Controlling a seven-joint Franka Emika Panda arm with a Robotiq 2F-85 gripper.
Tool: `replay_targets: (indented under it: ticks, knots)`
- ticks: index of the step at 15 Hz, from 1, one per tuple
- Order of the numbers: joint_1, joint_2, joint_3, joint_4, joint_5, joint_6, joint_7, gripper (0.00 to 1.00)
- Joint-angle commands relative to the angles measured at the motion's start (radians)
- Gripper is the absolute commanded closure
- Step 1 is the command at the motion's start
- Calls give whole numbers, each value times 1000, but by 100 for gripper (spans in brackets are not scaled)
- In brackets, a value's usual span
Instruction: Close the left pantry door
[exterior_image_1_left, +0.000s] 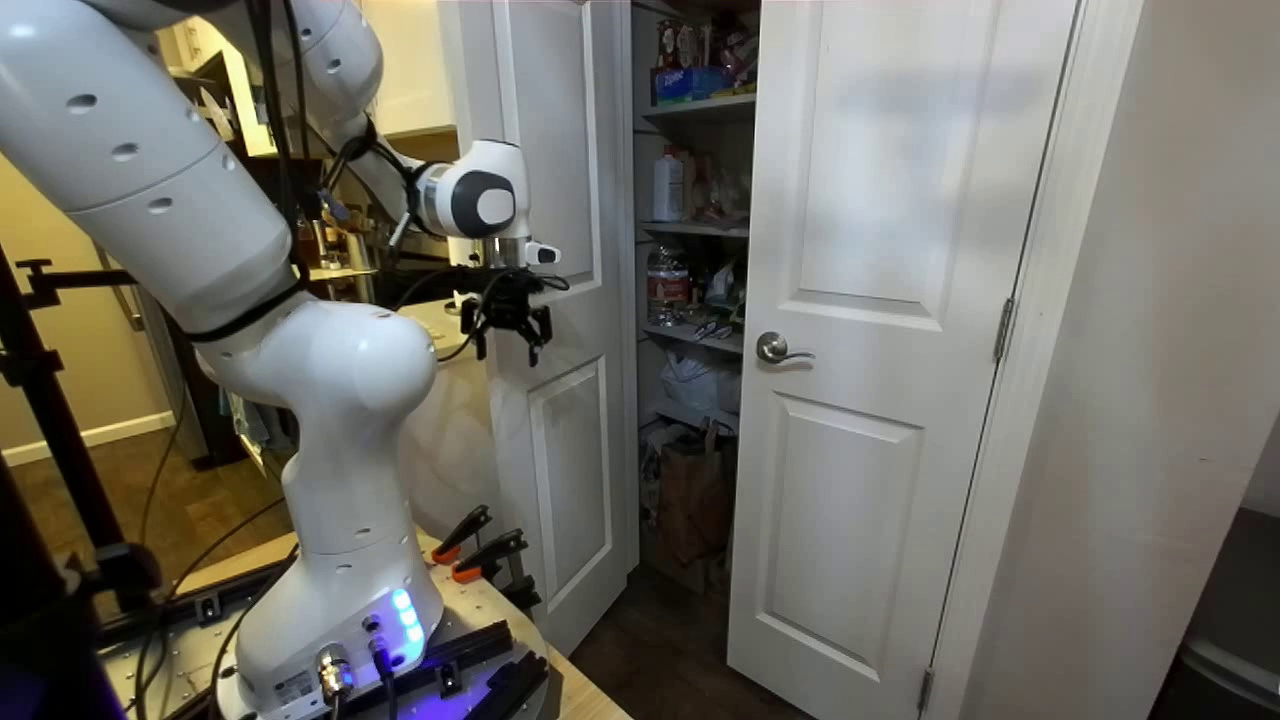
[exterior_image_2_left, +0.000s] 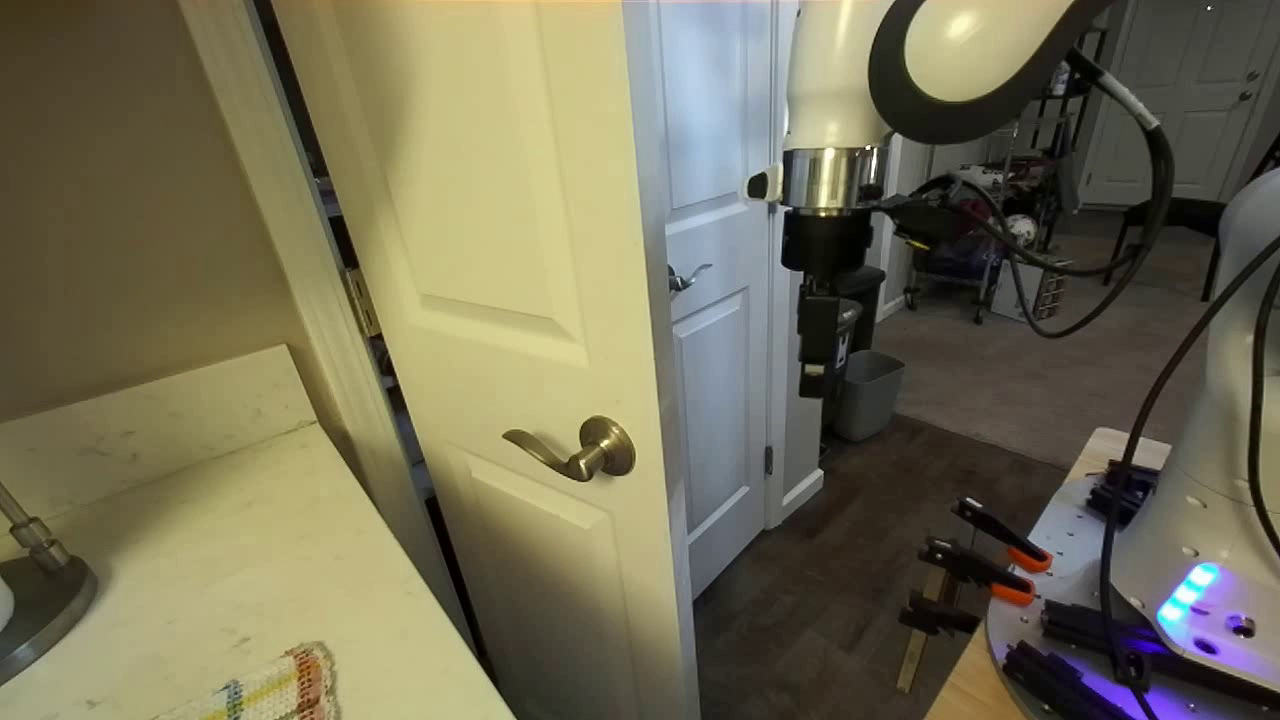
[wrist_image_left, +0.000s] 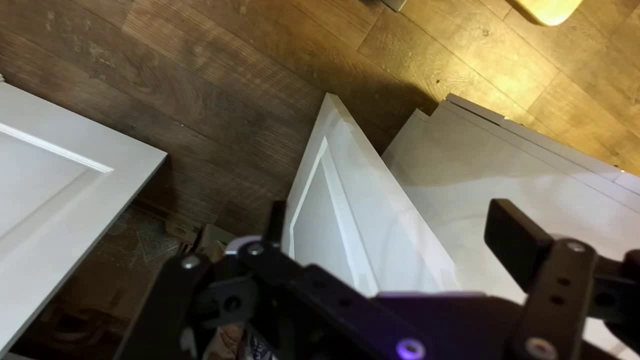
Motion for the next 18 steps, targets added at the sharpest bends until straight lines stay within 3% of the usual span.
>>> replay_targets:
  ticks: [1, 7, 18]
  knots:
    - [60, 36, -13, 22, 119, 67, -59, 0]
    - [118, 52, -11, 62, 230, 149, -97, 0]
    - [203, 43, -5, 154, 299, 257, -204, 0]
